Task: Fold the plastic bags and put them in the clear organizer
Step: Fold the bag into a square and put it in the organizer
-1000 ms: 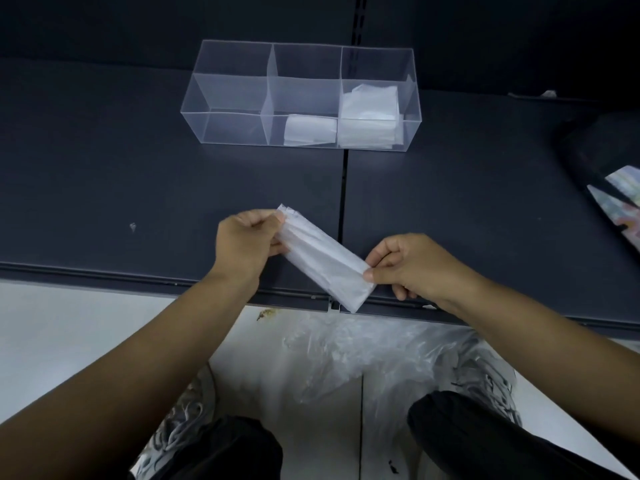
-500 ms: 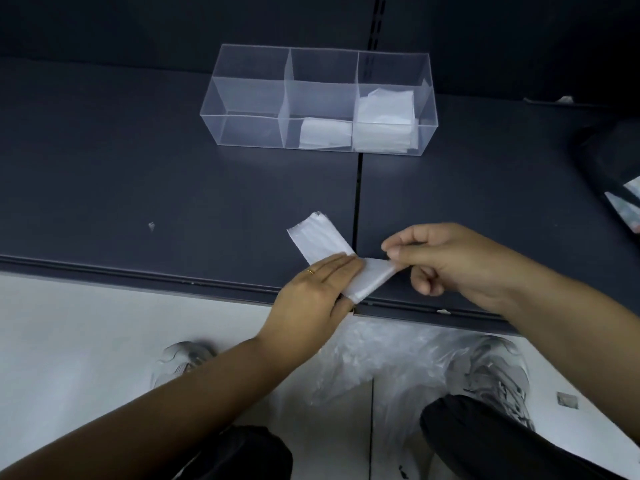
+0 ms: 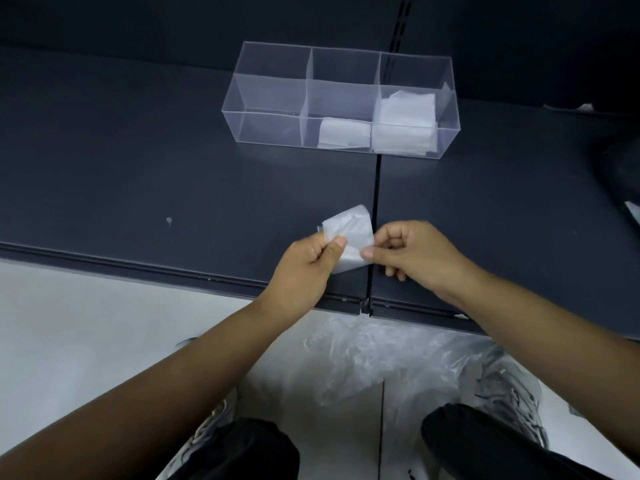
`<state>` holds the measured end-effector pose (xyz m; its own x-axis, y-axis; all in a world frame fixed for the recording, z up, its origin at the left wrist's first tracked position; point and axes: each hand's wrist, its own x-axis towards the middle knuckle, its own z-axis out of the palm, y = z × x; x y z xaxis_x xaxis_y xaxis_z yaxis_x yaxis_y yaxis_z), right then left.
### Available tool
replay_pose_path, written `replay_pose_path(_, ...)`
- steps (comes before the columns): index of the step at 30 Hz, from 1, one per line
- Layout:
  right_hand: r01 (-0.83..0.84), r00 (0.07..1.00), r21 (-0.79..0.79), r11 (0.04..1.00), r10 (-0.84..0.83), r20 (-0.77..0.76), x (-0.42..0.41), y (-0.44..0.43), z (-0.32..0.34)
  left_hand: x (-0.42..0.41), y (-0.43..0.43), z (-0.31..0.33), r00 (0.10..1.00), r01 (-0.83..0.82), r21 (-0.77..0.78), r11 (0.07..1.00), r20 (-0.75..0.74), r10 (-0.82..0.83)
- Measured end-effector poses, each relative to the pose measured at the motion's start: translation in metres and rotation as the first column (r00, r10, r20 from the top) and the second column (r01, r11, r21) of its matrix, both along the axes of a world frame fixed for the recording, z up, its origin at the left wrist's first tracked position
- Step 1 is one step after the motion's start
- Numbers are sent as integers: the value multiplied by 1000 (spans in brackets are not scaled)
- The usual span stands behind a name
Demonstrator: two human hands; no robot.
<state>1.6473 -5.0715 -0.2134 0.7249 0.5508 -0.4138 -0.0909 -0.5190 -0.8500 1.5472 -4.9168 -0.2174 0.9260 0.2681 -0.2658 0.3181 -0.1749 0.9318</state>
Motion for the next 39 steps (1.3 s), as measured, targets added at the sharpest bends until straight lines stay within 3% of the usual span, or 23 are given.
replay_pose_path(4, 74, 997, -91, 993, -71, 33, 2, 10, -2, 6, 7, -4, 965, -263, -146, 954, -53, 258)
replay_pose_path(5, 75, 997, -108, 991, -72, 34, 3, 12, -1, 5, 10, -4, 952, -307, -67, 949, -31, 306)
replay_pose_path(7, 68, 997, -142, 988, -62, 46, 4, 15, 0, -2, 14, -5, 955, -296, 267, 917, 112, 275)
replay_pose_path(9, 63, 997, -170, 983, -52, 63, 4, 17, 0, -5, 12, -4, 957, -226, 566, 793, 283, 70)
replay_pose_path(10, 58, 996, -178, 982, -46, 70, 4, 18, 0, -4, 9, -6, 952, -165, 667, 727, 300, -59)
replay_pose_path(11, 52, 996, -187, 981, -38, 77, 4, 19, 0, -2, 6, -11, 951, -77, 742, 666, 255, -174)
replay_pose_path(13, 38, 994, -209, 977, -16, 106, 4, 21, 0, 1, 3, -21, 955, 154, 828, 540, 15, -295)
replay_pose_path(16, 37, 981, -237, 971, 9, 192, 0, 21, 0, -3, 8, -35, 943, 292, 880, 375, -201, -265)
replay_pose_path(22, 91, 913, -335, 938, 56, 405, -23, 23, 1, -4, 4, -38, 947, 314, 884, 346, -264, -184)
replay_pose_path(28, 131, 931, -246, 960, -34, 364, -22, 36, 4, -9, -8, -41, 961, 276, 877, 393, -253, -110)
replay_pose_path(33, 67, 967, -180, 981, -20, 252, -24, 32, -1, -14, -9, -32, 978, 209, 819, 535, -181, -105)
replay_pose_path(35, -12, 961, -161, 987, 55, 270, -22, 28, 6, -10, -2, -24, 978, 205, 695, 690, -163, -126)
replay_pose_path(37, -193, 908, -187, 963, 248, 337, -16, 23, 21, -1, 14, -7, 973, 230, 475, 849, -127, -193)
replay_pose_path(39, -385, 785, -263, 885, 463, 411, -9, 20, 39, 8, 30, 13, 942, 335, 300, 893, -105, -318)
